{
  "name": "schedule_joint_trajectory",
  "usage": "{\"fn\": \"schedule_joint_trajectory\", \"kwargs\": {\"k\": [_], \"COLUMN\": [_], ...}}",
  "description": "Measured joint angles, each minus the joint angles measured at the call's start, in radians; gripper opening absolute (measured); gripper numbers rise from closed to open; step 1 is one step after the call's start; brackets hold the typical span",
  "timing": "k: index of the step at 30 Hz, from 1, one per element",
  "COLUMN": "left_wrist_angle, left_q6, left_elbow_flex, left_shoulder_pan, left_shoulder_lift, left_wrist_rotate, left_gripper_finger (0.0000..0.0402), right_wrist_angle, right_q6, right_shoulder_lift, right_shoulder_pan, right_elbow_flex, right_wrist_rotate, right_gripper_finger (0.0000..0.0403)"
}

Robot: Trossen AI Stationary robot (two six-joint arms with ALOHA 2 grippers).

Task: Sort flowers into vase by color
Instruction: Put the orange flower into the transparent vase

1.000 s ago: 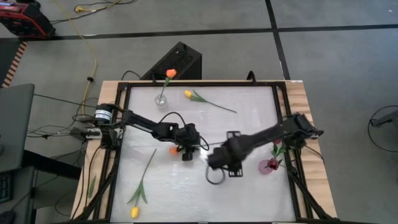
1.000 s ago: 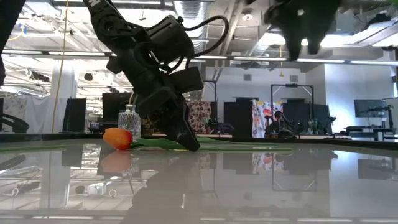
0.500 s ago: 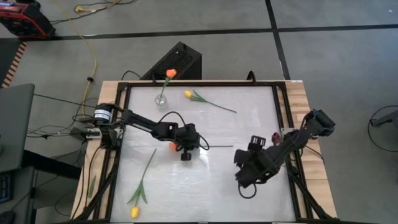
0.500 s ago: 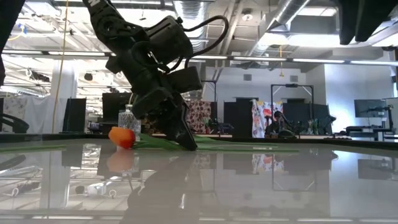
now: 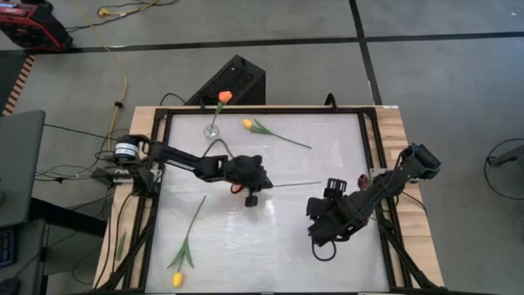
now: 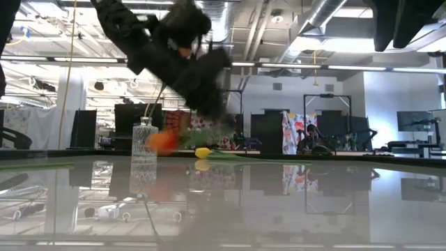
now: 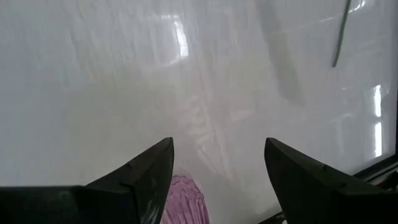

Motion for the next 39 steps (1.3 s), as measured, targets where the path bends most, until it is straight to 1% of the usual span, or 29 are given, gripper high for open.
{"fn": "schedule_joint_trajectory", "kwargs": {"k": [2, 5, 7, 10, 12, 14, 16, 19, 22, 24, 27, 30, 31, 35, 39], "left_wrist_angle": [0.171, 0.411, 0.595, 0.825, 0.903, 0.985, 1.104, 1.292, 1.285, 1.290, 1.288, 1.286, 1.290, 1.289, 1.290], "left_q6": [-0.019, -0.082, -0.148, -0.270, -0.363, -0.439, -0.515, -0.537, -0.526, -0.571, -0.711, -0.896, -0.949, -1.028, -1.224], "left_elbow_flex": [-0.015, -0.041, -0.057, -0.087, -0.105, -0.116, -0.132, -0.153, -0.136, -0.100, -0.039, 0.049, 0.076, 0.151, 0.234], "left_shoulder_pan": [0.005, 0.030, 0.052, 0.081, 0.095, 0.103, 0.108, 0.107, 0.100, 0.098, 0.100, 0.109, 0.110, 0.104, 0.104], "left_shoulder_lift": [-0.020, -0.022, -0.022, -0.016, -0.014, -0.014, -0.014, -0.014, -0.022, -0.011, 0.017, 0.036, 0.035, 0.034, 0.033], "left_wrist_rotate": [0.035, 0.137, 0.187, 0.227, 0.225, 0.191, 0.180, 0.175, 0.130, 0.085, 0.071, 0.120, 0.120, 0.054, -0.026], "left_gripper_finger": [0.0000, 0.0000, 0.0000, 0.0000, 0.0000, 0.0000, 0.0000, 0.0000, 0.0000, 0.0000, 0.0000, 0.0000, 0.0000, 0.0000, 0.0000], "right_wrist_angle": [0.001, 0.005, 0.006, 0.011, 0.018, 0.026, 0.028, 0.029, 0.035, 0.043, 0.056, 0.068, 0.073, 0.075, 0.076], "right_q6": [0.003, 0.020, 0.035, 0.052, 0.060, 0.061, 0.061, 0.064, 0.064, 0.064, 0.064, 0.064, 0.064, 0.064, 0.063], "right_shoulder_lift": [0.000, 0.000, 0.000, 0.000, 0.001, 0.001, 0.001, 0.001, 0.001, 0.001, 0.001, 0.001, 0.001, 0.001, 0.001], "right_shoulder_pan": [0.006, 0.011, 0.014, 0.014, 0.013, 0.013, 0.013, 0.013, 0.011, 0.011, 0.011, 0.011, 0.011, 0.011, 0.011], "right_elbow_flex": [0.000, 0.000, 0.000, 0.000, 0.000, 0.000, 0.000, 0.000, 0.000, 0.000, 0.000, 0.000, 0.000, 0.001, 0.001], "right_wrist_rotate": [-0.001, -0.007, -0.027, -0.064, -0.083, -0.085, -0.086, -0.086, -0.086, -0.092, -0.096, -0.107, -0.109, -0.110, -0.110], "right_gripper_finger": [0.0276, 0.0276, 0.0276, 0.0276, 0.0276, 0.0276, 0.0276, 0.0276, 0.0276, 0.0276, 0.0276, 0.0276, 0.0276, 0.0276, 0.0276]}}
